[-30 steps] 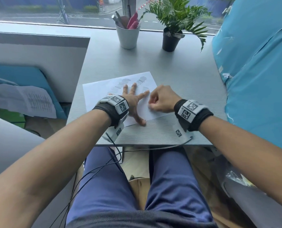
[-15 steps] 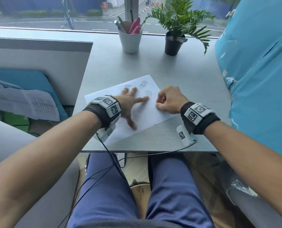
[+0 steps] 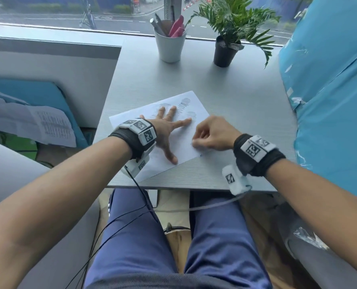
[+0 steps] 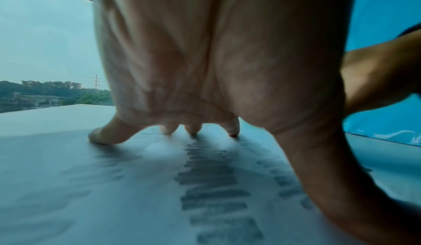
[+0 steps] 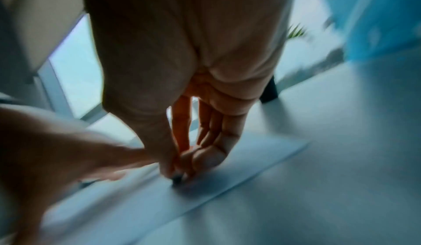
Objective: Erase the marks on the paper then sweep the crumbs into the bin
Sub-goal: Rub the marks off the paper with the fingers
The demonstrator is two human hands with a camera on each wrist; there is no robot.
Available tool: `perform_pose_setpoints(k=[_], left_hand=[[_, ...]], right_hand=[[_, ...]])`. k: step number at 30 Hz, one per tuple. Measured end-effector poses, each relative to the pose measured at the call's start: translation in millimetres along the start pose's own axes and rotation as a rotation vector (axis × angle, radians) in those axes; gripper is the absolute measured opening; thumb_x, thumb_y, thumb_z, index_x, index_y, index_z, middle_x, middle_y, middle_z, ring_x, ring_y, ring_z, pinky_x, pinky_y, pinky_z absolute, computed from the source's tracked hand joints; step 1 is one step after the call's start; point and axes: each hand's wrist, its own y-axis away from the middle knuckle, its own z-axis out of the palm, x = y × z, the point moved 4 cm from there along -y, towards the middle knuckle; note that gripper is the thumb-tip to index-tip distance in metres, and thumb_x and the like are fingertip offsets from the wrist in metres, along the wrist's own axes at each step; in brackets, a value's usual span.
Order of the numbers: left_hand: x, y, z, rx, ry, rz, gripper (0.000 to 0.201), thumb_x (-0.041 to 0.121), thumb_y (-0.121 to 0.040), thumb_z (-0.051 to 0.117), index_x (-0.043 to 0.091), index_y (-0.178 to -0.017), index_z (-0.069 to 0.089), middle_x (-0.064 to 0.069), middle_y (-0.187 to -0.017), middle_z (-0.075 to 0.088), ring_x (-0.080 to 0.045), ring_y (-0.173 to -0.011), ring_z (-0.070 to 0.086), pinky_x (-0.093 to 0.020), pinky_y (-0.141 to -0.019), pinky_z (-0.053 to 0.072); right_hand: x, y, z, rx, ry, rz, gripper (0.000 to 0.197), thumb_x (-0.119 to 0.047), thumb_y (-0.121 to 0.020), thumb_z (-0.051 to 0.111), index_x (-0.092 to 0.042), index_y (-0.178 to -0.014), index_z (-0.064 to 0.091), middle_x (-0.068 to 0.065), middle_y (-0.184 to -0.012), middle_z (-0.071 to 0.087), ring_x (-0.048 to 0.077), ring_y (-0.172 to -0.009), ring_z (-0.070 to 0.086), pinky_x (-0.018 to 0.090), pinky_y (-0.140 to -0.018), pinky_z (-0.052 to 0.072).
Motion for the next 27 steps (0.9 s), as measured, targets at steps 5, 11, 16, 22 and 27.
perform_pose_setpoints(k=[5,11,16,22,27], left_hand=[[0.1,1.9,-1.4,-0.01,-0.017,-0.005,0.147,0.07,-0.042,0.087,0.061,-0.143,-0.02,0.005,-0.157,-0.038,-0.029,-0.146,-0.03,-0.082,-0.104,0.006],[-1.6,1.9,-1.5,-0.017,-0.025,0.005,0.147,0.073,-0.042,0.085,0.058,-0.144,-0.021,0.005,-0.156,-0.038,-0.027,-0.145,-0.032,-0.08,-0.106,0.002],[-11.0,7.3,6.3,0.041,-0.023,0.111,0.136,0.08,-0.046,0.078,0.059,-0.147,-0.012,0.004,-0.159,-0.032,-0.027,-0.146,-0.031,-0.081,-0.104,-0.001],[-15.1,9.4,11.4,-0.002,-0.041,0.097,0.141,0.078,-0.044,0.081,0.06,-0.145,-0.016,0.008,-0.156,-0.038,-0.027,-0.144,-0.034,-0.08,-0.105,-0.004],[-10.1,10.2,10.9,-0.012,-0.066,0.085,0.143,0.077,-0.044,0.081,0.056,-0.147,-0.016,0.006,-0.156,-0.039,-0.029,-0.144,-0.033,-0.082,-0.104,0.0]], right_hand=[[-12.2,6.8,7.8,-0.032,0.05,-0.047,0.002,-0.018,-0.076,0.073,-0.016,-0.075,0.074,-0.001,-0.072,0.069,0.011,-0.069,0.066,0.023,-0.065,0.055],[-15.3,-14.3,-5.9,0.103,0.015,-0.016,0.006,-0.019,-0.075,0.076,-0.015,-0.079,0.077,-0.001,-0.071,0.07,0.008,-0.065,0.064,0.011,-0.058,0.045],[-8.2,-19.2,-2.4,0.119,0.041,0.013,0.01,-0.019,-0.074,0.075,-0.013,-0.082,0.075,0.0,-0.072,0.07,0.013,-0.067,0.066,0.015,-0.062,0.05],[-19.7,-21.1,-6.1,0.187,0.069,0.028,0.01,-0.017,-0.076,0.071,-0.014,-0.082,0.078,0.0,-0.073,0.07,0.01,-0.069,0.063,0.016,-0.067,0.047],[-59.4,8.3,35.0,-0.061,0.049,-0.138,0.009,-0.015,-0.075,0.072,-0.016,-0.08,0.079,-0.001,-0.075,0.073,0.01,-0.068,0.066,0.018,-0.065,0.054]])
